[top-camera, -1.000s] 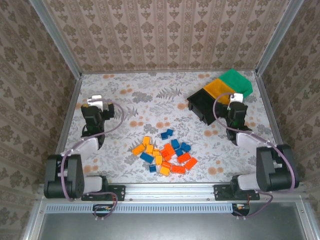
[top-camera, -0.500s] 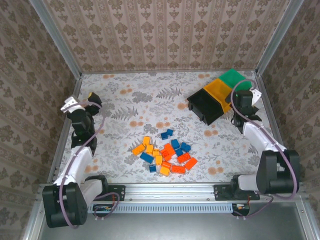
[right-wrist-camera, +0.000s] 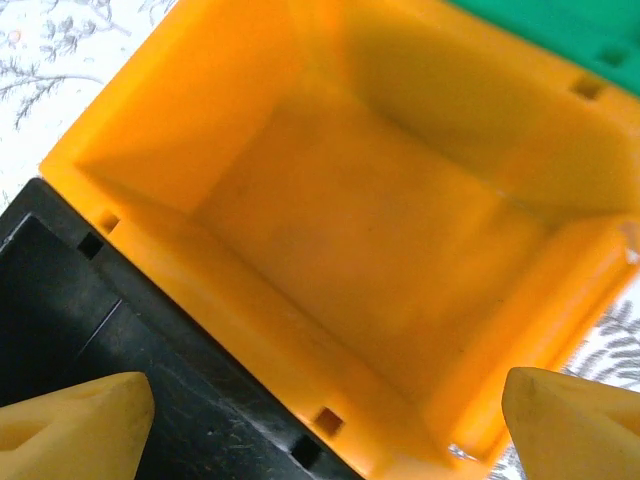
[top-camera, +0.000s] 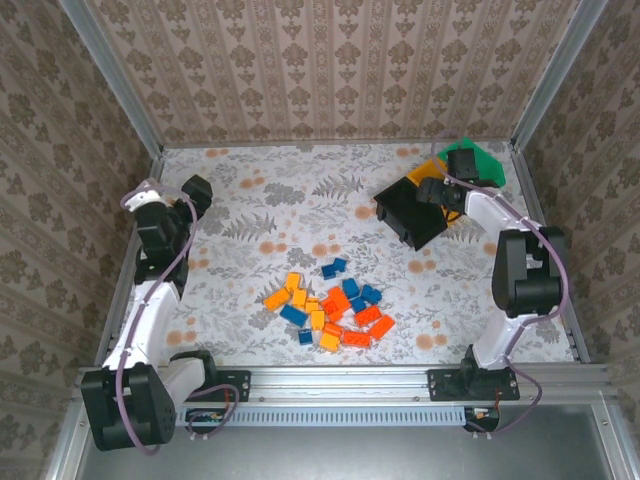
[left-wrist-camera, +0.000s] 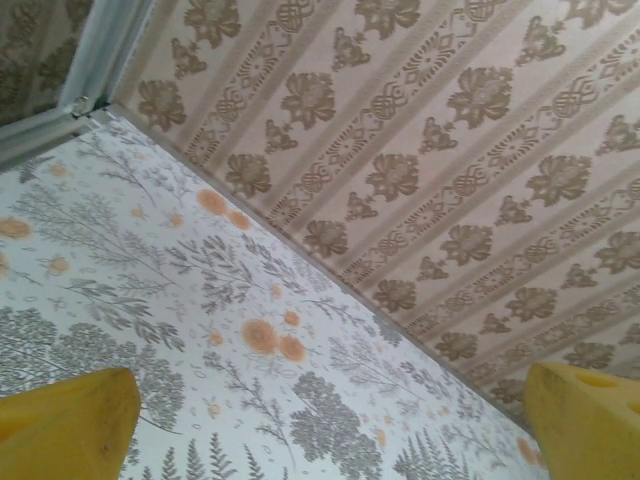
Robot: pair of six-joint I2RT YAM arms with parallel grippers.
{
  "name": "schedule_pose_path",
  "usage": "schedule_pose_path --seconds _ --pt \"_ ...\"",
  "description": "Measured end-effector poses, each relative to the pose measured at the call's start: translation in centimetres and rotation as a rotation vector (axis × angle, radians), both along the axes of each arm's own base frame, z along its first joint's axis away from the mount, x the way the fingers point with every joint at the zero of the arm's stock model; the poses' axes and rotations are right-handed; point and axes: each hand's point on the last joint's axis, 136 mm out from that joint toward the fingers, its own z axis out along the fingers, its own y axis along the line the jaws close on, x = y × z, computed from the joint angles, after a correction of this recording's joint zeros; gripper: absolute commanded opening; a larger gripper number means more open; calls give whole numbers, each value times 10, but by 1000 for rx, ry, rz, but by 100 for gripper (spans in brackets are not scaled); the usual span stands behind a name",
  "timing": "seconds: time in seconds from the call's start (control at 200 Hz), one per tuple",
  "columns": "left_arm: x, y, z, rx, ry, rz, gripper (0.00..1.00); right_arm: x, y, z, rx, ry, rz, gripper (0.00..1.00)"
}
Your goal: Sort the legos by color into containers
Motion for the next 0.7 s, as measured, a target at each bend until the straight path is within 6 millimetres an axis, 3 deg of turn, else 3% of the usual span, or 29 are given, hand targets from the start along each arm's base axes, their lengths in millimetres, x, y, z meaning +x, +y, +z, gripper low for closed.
schedule_pose_path --seconds 0.145,0.395,0.7 --pt "-2 -7 -1 -17 22 -37 100 5 11 -13 -12 54 47 83" --pt "-7 -26 -17 -23 94 -95 100 8 22 -38 -21 134 99 59" --pt "-16 -54 -18 -19 110 -173 100 9 80 -40 -22 145 203 22"
